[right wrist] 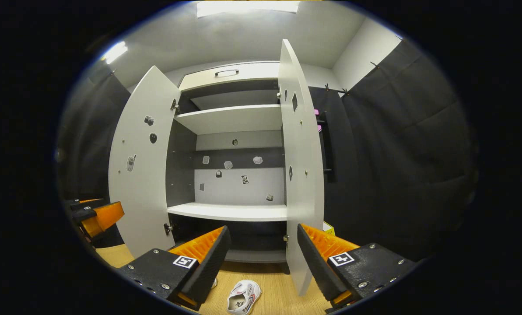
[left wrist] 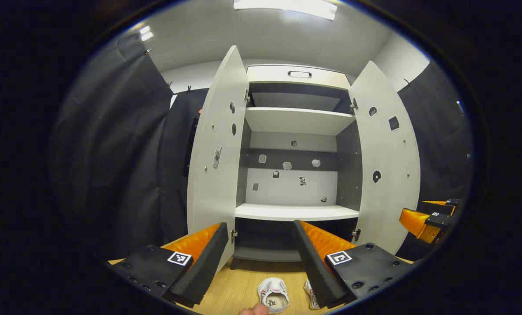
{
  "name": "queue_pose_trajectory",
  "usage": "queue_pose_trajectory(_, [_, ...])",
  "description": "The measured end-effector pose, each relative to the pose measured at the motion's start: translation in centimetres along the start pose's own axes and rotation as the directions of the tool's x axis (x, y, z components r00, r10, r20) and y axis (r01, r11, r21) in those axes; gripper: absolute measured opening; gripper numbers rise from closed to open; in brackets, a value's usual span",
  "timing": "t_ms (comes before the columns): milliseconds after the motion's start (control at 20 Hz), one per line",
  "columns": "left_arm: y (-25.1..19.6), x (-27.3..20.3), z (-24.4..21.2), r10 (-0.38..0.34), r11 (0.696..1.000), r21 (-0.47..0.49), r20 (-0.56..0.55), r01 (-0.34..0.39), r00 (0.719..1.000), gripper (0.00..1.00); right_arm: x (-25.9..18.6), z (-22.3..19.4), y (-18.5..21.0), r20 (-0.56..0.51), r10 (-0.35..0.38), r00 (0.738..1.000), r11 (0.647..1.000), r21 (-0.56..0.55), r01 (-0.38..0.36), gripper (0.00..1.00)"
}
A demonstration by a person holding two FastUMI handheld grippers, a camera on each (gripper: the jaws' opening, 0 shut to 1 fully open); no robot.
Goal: Grab one shoe with the right hand and put it into the shoe cabinet, grab the other shoe with the left hand and put it into the shoe cabinet; then close the right door with the right hand and the left door with the left hand.
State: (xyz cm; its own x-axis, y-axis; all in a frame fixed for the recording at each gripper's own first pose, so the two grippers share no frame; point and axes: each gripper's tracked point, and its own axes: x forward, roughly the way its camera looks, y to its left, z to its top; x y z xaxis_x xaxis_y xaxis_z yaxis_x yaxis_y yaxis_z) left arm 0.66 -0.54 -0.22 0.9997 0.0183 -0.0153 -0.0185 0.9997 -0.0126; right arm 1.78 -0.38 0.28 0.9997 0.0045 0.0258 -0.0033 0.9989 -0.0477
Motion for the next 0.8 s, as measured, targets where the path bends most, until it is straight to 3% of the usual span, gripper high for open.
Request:
queue_pose_trajectory(200, [0.0, 0.1, 0.4, 0.003, 1.0, 0.008, 0.012, -0.003, 1.0, 0.99, 1.2, -1.8, 0.1, -0.038, 0.008, 0.999, 1.0, 0.002, -0.007, 0.94])
queue_pose_trajectory(400, [0.1, 0.2, 0.3, 0.008, 1.0, 0.014, 0.009, -0.008, 1.0, 0.96, 2.5, -4.9, 0.5, -0.094, 0.032, 0.995, 0.999, -0.019, -0.033, 0.94])
queue_pose_trajectory(600, [0.2, 0.3, 0.1, 0.015, 1.0, 0.018, 0.002, -0.015, 1.0, 0.96, 3.5, -10.7, 0.9, -0.193, 0.048, 0.98, 0.997, -0.046, -0.058, 0.94])
queue_pose_trajectory(800, [0.4, 0.1, 0.0, 0.022, 1.0, 0.022, -0.001, -0.022, 1.0, 0.96, 3.7, -18.3, 0.5, -0.327, 0.041, 0.944, 0.992, -0.103, -0.079, 0.94])
